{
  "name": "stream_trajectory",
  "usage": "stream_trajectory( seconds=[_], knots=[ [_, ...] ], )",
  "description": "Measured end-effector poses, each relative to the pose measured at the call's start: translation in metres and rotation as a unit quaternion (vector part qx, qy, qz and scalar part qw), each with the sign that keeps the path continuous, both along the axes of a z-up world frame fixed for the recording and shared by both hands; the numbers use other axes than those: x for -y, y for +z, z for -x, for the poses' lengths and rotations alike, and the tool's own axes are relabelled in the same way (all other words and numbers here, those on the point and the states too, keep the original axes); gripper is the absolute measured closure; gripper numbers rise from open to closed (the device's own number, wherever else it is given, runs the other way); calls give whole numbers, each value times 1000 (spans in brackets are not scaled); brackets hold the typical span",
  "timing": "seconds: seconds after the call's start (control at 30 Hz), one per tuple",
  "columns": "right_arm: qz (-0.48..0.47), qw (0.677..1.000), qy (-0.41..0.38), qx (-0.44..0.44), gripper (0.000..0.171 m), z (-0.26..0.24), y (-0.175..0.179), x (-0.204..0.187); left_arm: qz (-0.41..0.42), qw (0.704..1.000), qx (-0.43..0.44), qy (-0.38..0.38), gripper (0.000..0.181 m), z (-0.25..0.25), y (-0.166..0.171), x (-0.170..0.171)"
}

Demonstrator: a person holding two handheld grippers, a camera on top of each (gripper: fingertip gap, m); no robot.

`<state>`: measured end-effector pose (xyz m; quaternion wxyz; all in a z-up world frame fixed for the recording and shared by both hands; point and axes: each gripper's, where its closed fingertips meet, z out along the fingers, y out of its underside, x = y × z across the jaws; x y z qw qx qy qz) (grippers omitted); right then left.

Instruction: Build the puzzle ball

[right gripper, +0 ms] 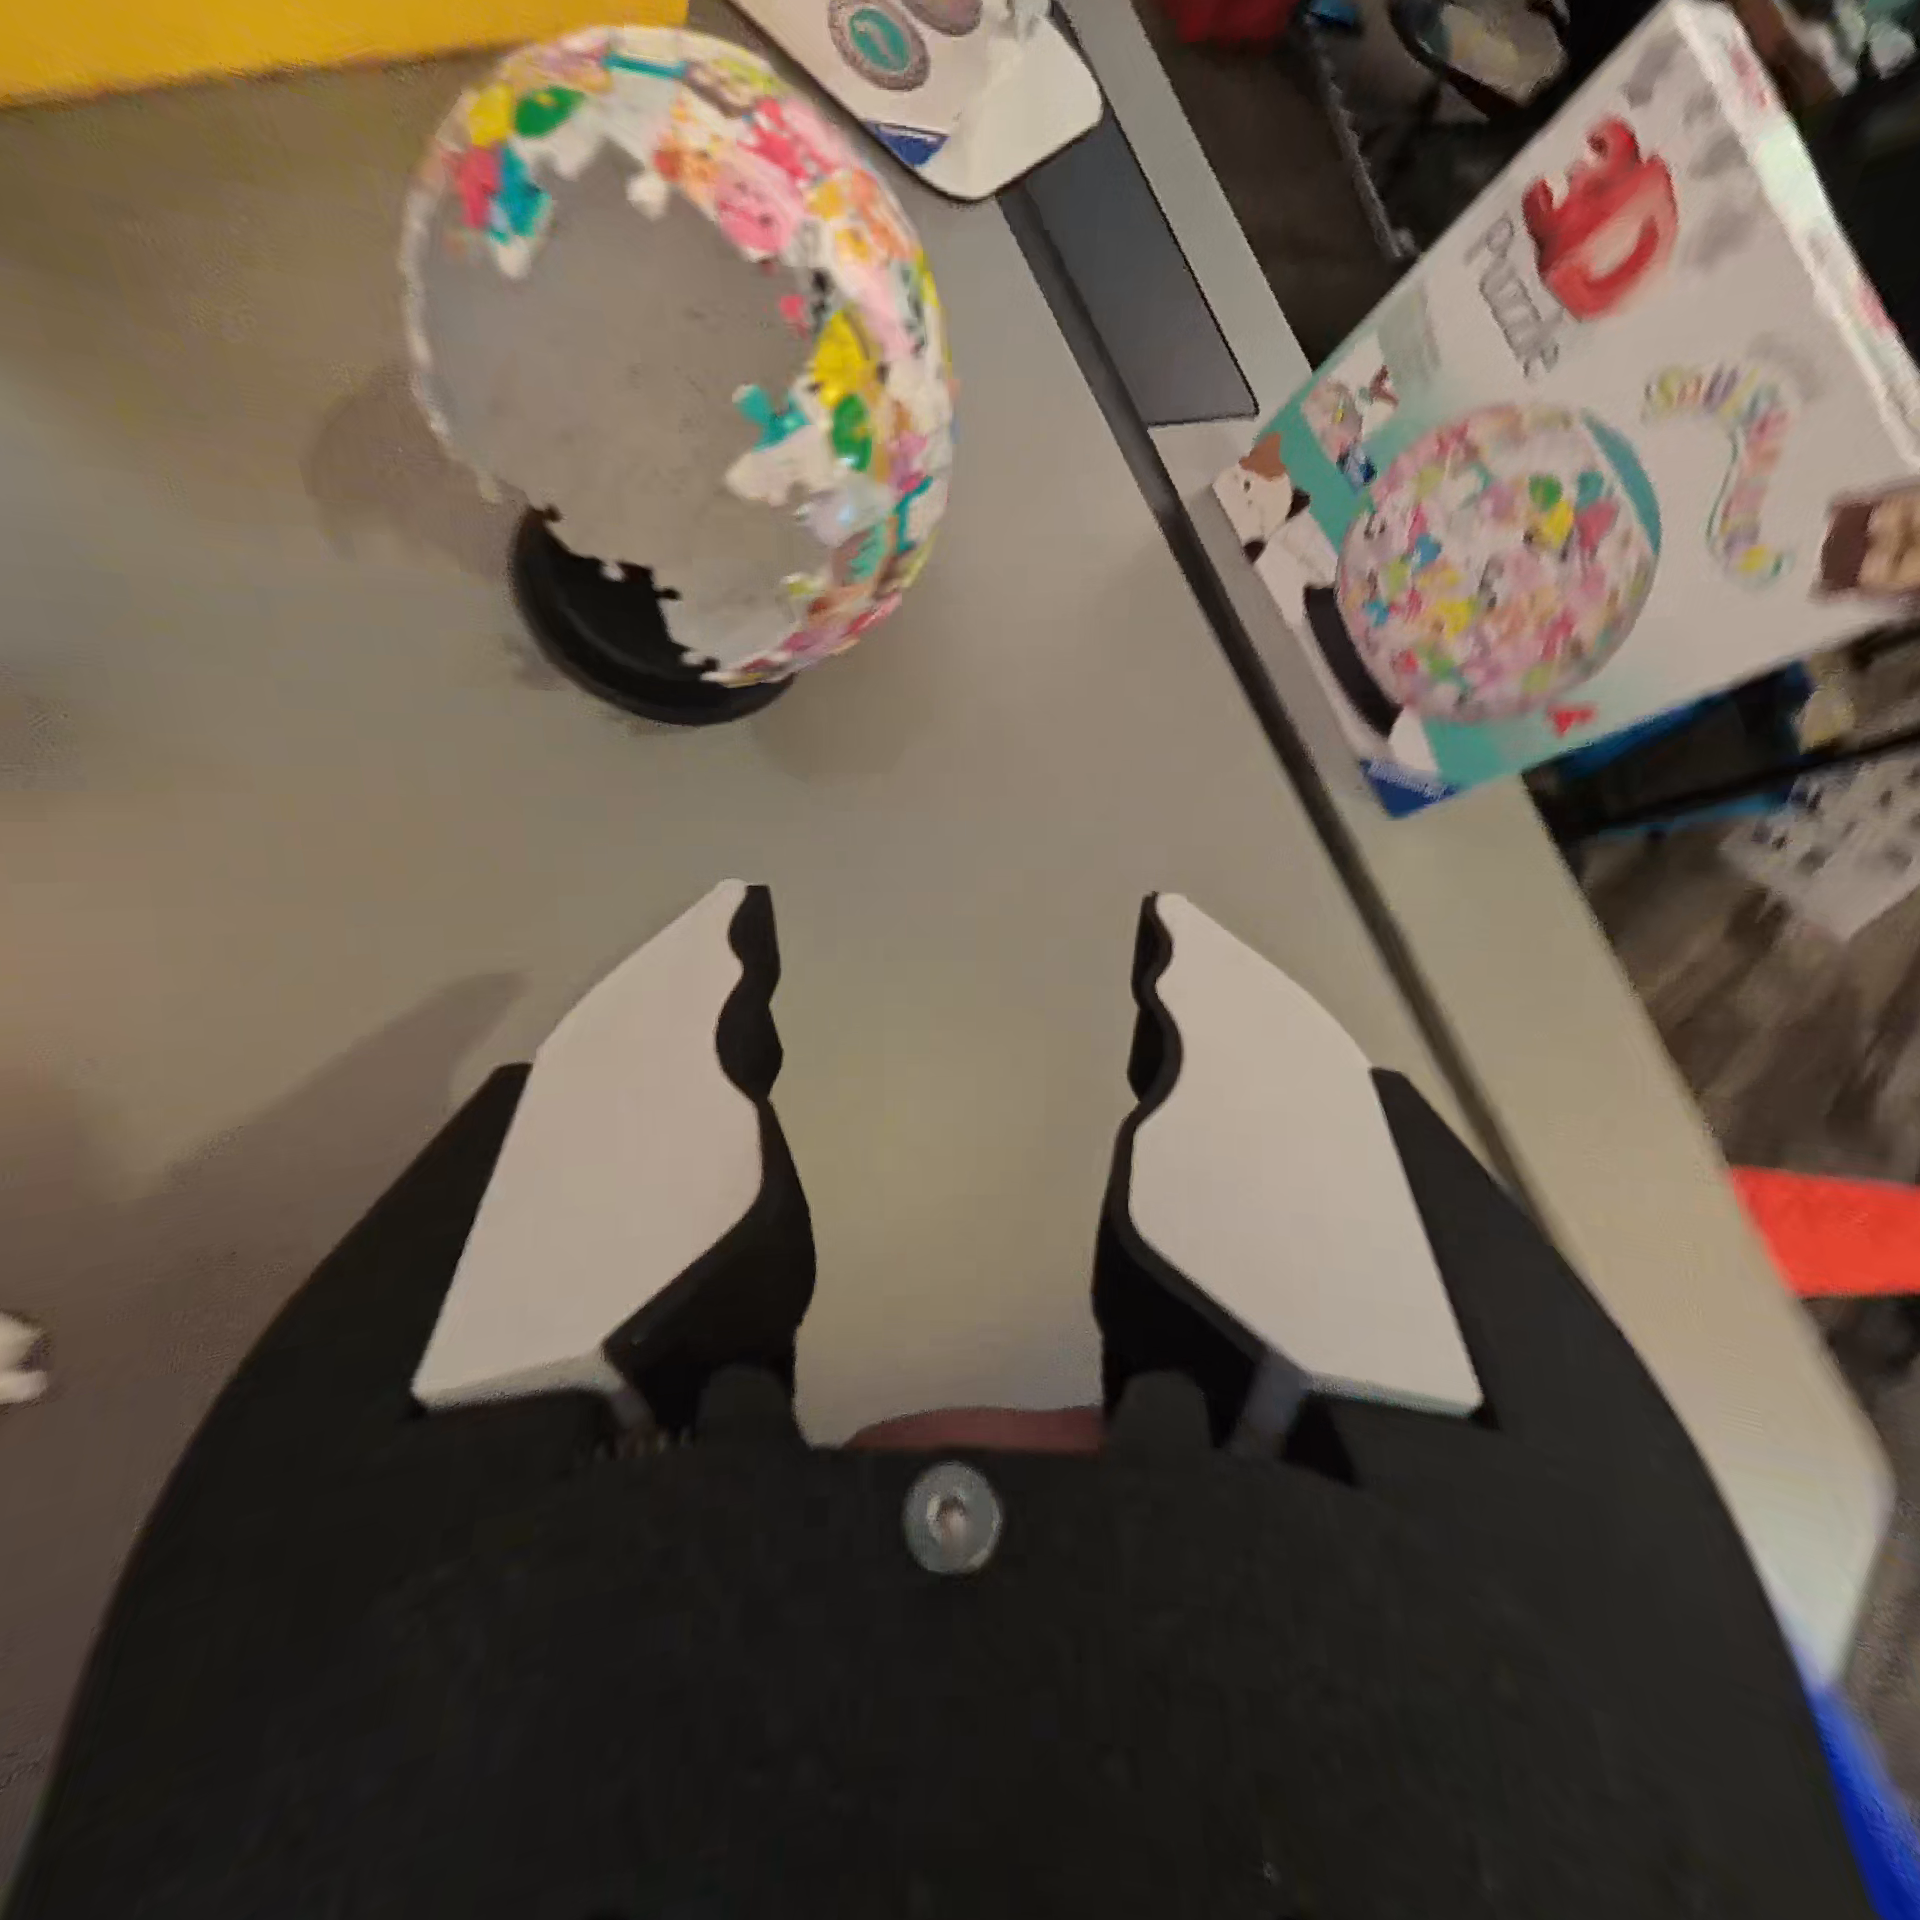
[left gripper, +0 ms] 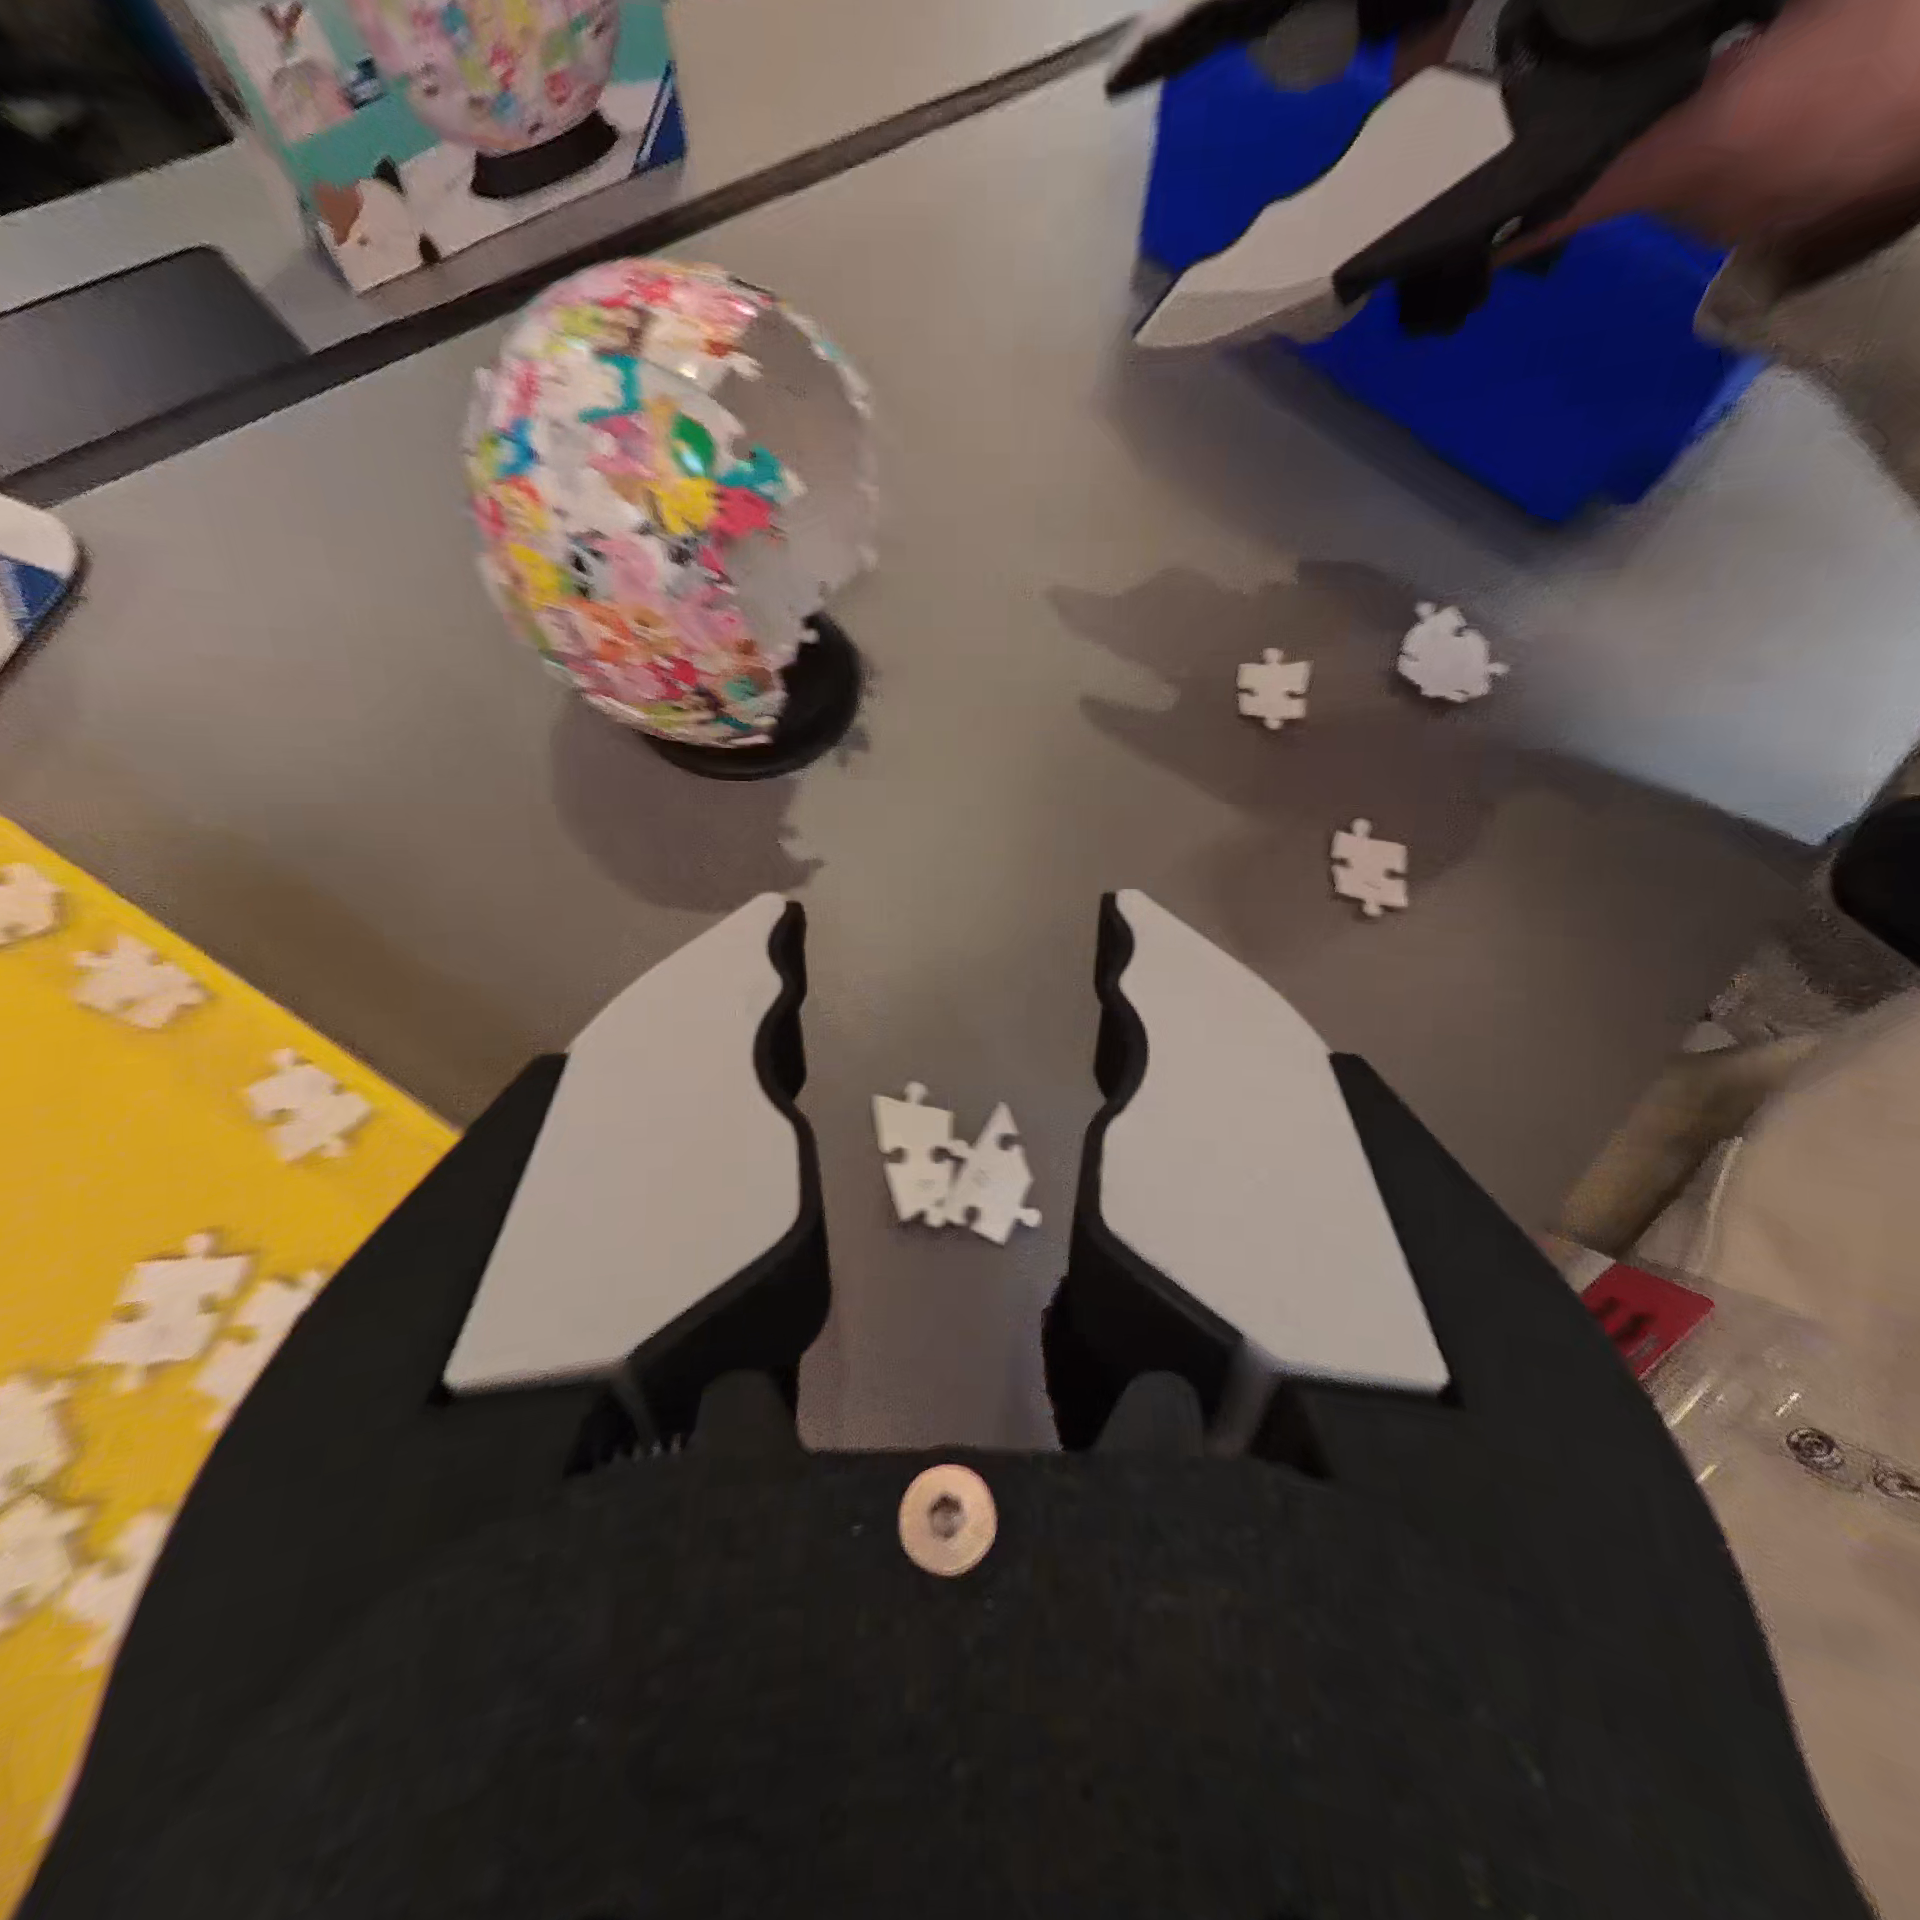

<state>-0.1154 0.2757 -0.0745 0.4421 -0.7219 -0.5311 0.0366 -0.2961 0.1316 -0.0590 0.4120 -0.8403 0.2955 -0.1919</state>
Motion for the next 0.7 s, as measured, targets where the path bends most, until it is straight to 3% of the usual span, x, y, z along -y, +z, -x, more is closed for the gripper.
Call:
stream_trajectory(
  seconds=[0.1,0.3,0.4,0.5,0.7],
  knots=[
    [26,996,-66,-62,119,-2,-17,49,-42,998,38,-17,139,-9,-19,28],
    [88,973,-190,-100,134,-11,-67,121,41,979,196,-48,139,-19,-49,65],
    [105,959,-249,-81,143,-40,-78,140,68,973,211,-69,144,-10,-55,68],
    [135,946,-278,-93,149,-60,-86,154,44,975,205,-73,147,-1,-50,67],
    [179,945,-255,-101,150,-50,-104,151,67,974,198,-92,147,-12,-57,70]
  ],
)
